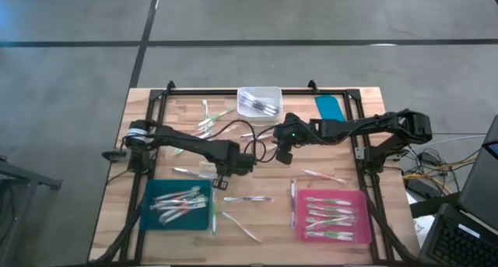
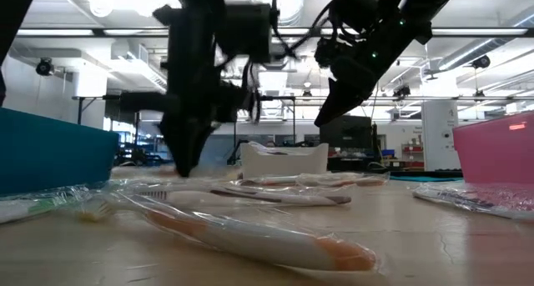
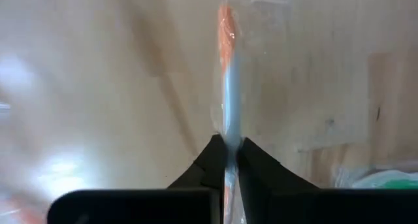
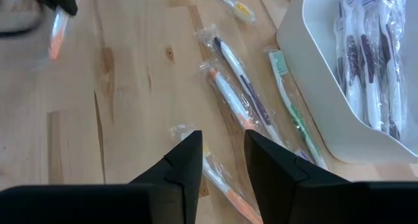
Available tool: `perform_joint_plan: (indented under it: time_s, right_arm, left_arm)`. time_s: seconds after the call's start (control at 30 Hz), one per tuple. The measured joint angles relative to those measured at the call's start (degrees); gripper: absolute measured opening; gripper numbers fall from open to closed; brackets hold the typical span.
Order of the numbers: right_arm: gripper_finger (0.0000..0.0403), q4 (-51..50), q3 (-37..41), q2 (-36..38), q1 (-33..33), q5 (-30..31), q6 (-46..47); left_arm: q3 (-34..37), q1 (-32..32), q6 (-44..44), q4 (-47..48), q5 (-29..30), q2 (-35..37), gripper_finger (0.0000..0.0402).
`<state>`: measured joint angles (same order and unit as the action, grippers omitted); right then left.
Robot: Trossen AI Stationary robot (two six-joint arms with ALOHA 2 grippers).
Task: Pick & Place Toothbrushes
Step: Put the orange toothbrush into the blue bin
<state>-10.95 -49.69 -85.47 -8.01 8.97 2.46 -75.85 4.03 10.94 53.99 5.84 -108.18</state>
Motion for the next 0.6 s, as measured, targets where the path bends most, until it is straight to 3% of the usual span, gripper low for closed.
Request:
perform_joint_plan:
  time_s: [0.17,0.3,0.47,0.6]
  right_arm:
    - [0.0096,-0.3,0.0,0.0,0.0,0.0,0.0]
    - [0.0086,0.2,0.4,0.0,0.2,0.0,-1.3]
    - [0.0076,5.6,2.5,0.0,0.3,-1.2,-2.5]
    - [0.0072,11.0,3.4,0.0,0.3,-7.2,-3.8]
  left_arm:
    - [-2.4,0.0,-0.1,-0.4,5.9,3.4,0.0027]
    - [-2.0,-0.1,-3.7,-4.6,7.4,7.9,0.0024]
    - [3.5,0.1,-6.1,-17.5,8.3,15.5,0.0024]
    - [10.1,0.2,-6.2,-33.0,8.7,22.4,0.0024]
